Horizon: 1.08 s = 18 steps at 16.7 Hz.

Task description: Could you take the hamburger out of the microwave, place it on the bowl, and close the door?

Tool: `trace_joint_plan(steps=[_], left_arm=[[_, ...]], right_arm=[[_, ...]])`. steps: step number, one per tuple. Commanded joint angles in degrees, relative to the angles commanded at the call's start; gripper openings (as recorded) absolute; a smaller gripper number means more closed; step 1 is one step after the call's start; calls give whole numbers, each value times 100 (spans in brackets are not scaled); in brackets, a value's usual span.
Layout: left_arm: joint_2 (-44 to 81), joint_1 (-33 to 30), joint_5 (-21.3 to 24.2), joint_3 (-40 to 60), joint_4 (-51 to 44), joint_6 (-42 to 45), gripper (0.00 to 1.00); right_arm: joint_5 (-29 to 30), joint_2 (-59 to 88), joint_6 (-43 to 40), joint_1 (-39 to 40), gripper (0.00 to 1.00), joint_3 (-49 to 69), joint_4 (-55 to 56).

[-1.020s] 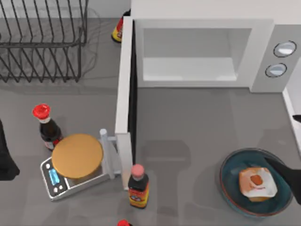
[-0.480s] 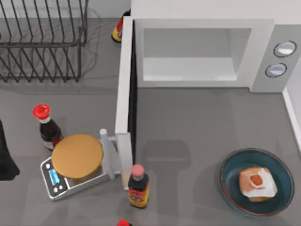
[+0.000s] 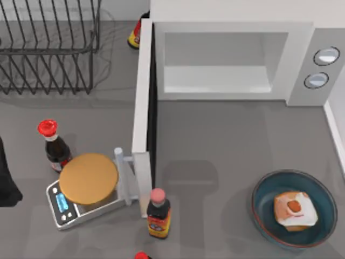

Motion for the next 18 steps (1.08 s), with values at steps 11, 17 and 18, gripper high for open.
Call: trace_joint_plan(steps=[11,17,18], left_arm=[[0,0,0,0,0,0,17],[0,0,0,0,0,0,0],[0,0,0,0,0,0,0]], right_arm=[[0,0,0,0,100,0,0],[0,0,0,0,100,0,0],[0,0,0,0,100,0,0]])
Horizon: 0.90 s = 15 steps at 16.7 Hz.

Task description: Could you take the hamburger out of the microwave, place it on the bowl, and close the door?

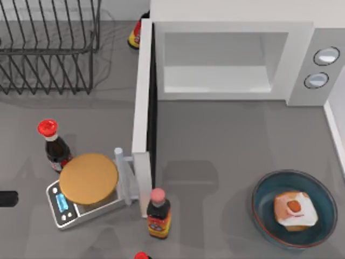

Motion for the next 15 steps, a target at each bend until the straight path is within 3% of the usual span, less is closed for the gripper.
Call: trace_joint_plan(steps=[6,15], left_arm=[[98,-26,-25,36,92,2,0],[1624,-324,-320,456,1170,26,0]], right_arm=[[0,0,0,0,100,0,0],[0,0,0,0,100,0,0]])
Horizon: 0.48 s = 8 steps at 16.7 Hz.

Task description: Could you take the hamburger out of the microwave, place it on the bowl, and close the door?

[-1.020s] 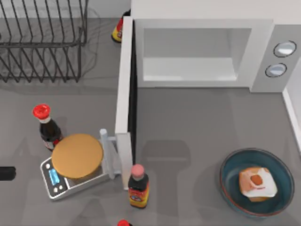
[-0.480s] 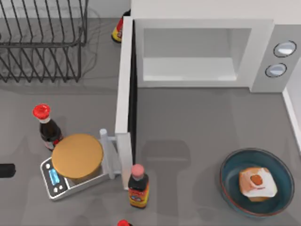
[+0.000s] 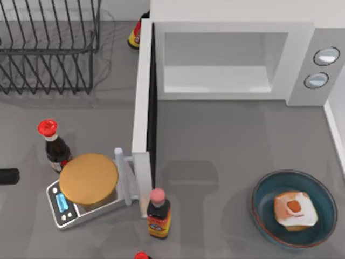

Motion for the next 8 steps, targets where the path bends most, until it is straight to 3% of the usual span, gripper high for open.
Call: trace_joint_plan(steps=[8], left_arm=[[282,42,26,514,-232,4,0]], right_arm=[[0,0,0,0,100,0,0]])
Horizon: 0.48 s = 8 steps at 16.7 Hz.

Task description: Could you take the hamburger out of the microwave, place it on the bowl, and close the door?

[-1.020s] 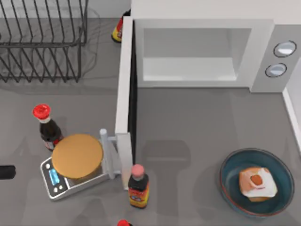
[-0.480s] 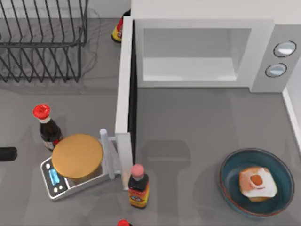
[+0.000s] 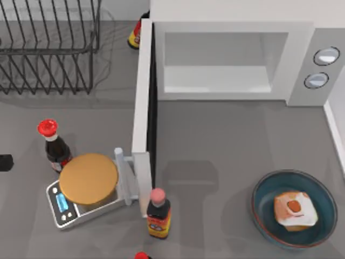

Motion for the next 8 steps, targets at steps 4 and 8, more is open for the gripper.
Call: trace_joint_plan(steps=[4,8], left_arm=[[51,8,8,95,-60,1,0],[41,-234,-229,208,-156,2,0]], right_arm=[[0,0,0,0,100,0,0],[0,0,0,0,100,0,0]])
